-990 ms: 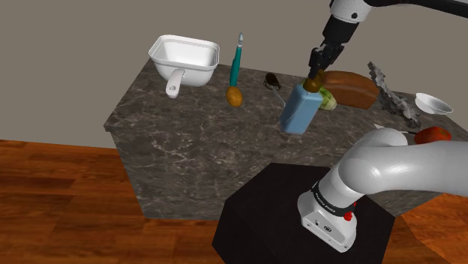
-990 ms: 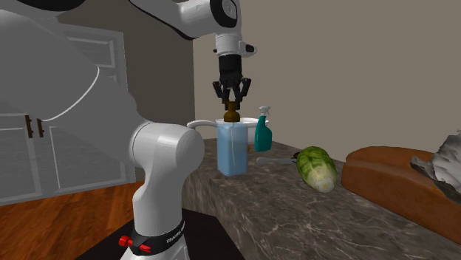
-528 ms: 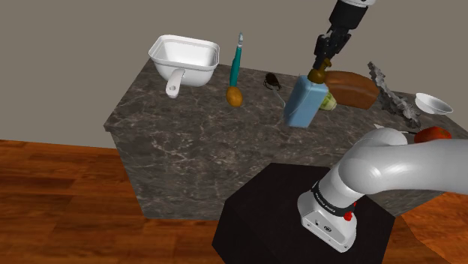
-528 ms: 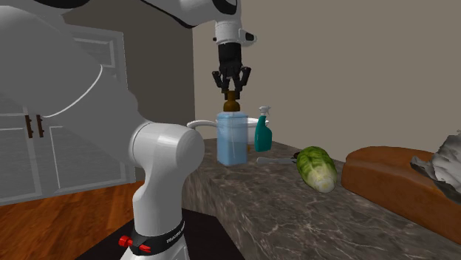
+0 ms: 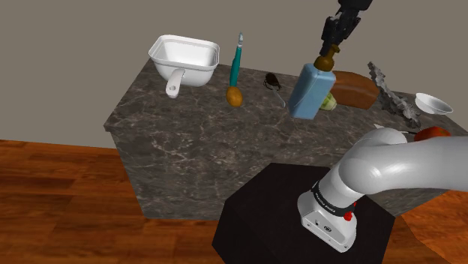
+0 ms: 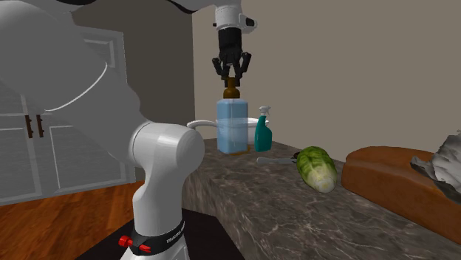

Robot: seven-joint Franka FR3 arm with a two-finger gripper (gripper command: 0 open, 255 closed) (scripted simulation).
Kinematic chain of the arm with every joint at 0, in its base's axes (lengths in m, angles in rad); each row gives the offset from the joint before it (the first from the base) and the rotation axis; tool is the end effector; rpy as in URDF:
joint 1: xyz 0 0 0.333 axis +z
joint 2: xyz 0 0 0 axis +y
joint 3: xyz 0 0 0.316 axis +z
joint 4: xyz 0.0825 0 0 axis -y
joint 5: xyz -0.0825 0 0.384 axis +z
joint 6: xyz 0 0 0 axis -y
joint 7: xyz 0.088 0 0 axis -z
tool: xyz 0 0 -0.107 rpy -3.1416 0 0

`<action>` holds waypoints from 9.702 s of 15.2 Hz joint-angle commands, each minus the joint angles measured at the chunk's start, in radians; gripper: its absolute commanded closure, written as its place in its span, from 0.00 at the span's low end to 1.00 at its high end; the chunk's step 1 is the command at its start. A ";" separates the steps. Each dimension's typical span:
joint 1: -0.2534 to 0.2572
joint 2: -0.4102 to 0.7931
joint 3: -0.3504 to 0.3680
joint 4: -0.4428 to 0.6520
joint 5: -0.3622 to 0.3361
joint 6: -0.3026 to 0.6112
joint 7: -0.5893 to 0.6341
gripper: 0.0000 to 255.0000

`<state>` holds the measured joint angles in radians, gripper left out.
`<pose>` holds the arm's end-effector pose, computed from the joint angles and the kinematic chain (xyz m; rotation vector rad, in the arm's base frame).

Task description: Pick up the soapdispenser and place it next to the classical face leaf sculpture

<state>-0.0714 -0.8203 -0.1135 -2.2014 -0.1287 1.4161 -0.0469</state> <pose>0.2699 -0.0832 0.6561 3.0885 -0.1936 0.0408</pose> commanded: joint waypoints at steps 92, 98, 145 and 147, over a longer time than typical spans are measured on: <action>-0.106 0.469 -0.685 0.681 -0.137 -0.082 -0.850 1.00; -0.124 0.410 -0.660 0.549 -0.168 -0.004 -0.818 1.00; -0.167 0.306 -0.647 0.256 -0.227 0.194 -0.763 0.00; -0.167 0.306 -0.647 0.256 -0.227 0.194 -0.763 0.00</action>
<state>-0.2387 -0.5151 -0.7604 -1.9459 -0.3563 1.6105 -0.8096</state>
